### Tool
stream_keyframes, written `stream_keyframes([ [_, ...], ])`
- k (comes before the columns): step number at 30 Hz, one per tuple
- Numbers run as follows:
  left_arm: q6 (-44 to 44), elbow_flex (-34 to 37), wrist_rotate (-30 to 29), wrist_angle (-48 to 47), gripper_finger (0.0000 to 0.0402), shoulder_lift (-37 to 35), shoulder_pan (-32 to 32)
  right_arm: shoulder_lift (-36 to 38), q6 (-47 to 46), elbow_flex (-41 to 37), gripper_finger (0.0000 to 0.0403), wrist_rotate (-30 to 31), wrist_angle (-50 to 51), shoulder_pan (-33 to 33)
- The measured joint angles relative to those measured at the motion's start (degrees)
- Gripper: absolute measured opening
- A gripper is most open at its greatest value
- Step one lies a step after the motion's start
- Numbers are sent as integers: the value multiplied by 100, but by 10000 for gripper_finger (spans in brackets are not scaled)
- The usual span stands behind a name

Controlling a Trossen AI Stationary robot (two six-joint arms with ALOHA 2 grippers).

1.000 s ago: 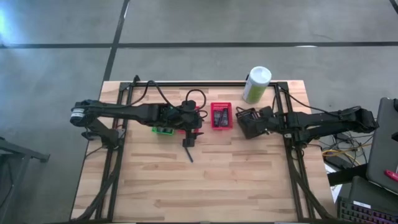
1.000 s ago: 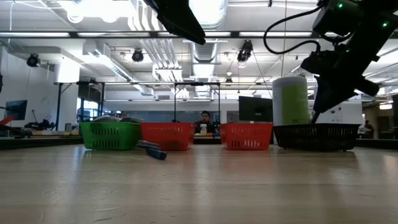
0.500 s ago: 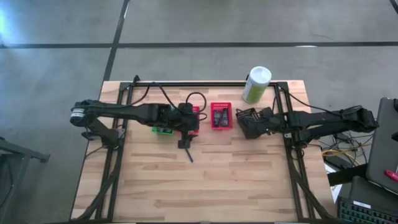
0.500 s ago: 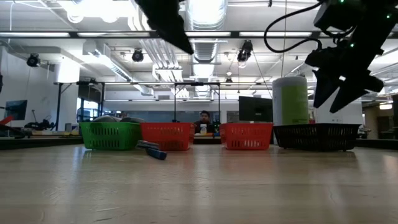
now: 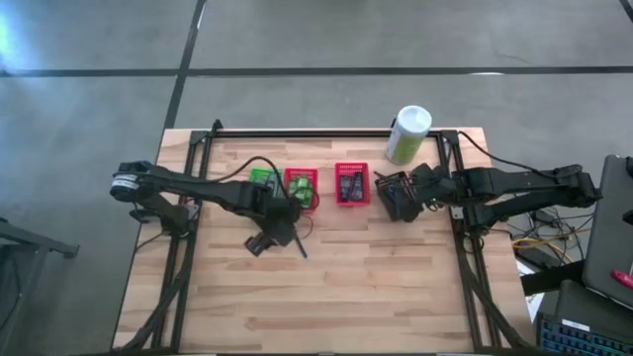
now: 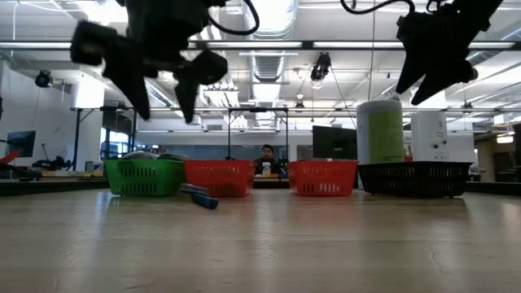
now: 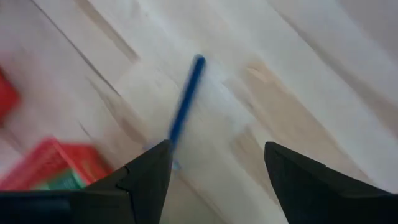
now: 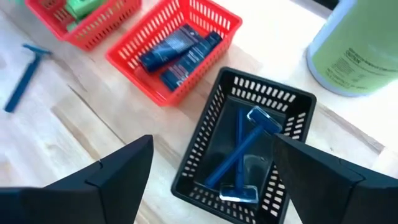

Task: Pick & Place Travel size toiletries
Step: Put the blue shaver into the black bin

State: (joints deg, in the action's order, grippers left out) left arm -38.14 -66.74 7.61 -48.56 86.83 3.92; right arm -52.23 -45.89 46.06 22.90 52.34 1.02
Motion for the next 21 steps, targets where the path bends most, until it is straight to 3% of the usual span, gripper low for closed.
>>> stream_keyframes([
  [7,-116,832,71,1909,259,32,-100,-37,-45,123,326,-18,-20,26],
  [11,-190,984,349,1992,259,271,-103,-71,-83,116,325,-26,-51,26],
  [17,-244,903,319,2484,257,821,-195,-315,-103,153,315,-48,-248,87],
  [21,-283,755,298,2315,241,1147,-292,-550,-70,266,302,-74,-324,245],
])
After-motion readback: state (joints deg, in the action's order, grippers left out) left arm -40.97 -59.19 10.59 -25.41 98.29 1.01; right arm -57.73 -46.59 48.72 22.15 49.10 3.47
